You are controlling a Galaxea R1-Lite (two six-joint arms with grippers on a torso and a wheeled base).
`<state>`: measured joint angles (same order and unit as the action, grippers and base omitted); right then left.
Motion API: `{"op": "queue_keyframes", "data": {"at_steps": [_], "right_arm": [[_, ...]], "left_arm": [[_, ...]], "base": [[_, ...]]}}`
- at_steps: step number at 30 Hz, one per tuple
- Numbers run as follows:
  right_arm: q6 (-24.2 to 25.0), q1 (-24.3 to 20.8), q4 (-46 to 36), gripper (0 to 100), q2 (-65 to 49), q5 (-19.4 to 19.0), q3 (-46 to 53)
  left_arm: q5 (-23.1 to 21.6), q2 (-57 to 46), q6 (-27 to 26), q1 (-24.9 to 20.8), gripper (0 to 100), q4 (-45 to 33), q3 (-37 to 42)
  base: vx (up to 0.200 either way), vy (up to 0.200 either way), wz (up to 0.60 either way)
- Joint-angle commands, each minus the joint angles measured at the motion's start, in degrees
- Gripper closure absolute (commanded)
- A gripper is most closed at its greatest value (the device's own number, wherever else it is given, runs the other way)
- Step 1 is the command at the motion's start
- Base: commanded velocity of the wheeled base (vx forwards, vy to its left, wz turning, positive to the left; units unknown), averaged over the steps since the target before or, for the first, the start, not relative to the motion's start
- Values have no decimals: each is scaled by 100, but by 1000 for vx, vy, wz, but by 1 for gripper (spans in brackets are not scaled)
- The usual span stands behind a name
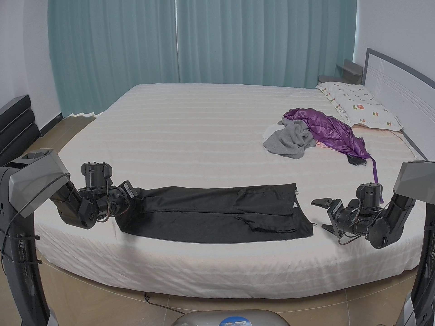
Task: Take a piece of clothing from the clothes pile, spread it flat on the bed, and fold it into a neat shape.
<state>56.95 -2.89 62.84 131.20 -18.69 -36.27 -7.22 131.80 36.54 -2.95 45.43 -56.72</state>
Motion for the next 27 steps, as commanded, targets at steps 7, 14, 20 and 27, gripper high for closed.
{"op": "queue_keyframes", "data": {"at_steps": [7,14,20,27], "right_arm": [[9,-1,0,0,3,-3,14],[0,-10,0,0,-6,-3,23],[0,-19,0,0,-6,-3,23],[-9,-36,18,0,3,6,41]], "left_arm": [[212,-269,205,-180,100,-35,30],[370,-471,196,-470,100,-96,-85],[396,-480,187,-786,100,-325,-199],[643,-269,187,-1261,100,-360,-339]], "base": [[0,-200,0],[0,-200,0],[0,-200,0],[0,-200,0]]}}
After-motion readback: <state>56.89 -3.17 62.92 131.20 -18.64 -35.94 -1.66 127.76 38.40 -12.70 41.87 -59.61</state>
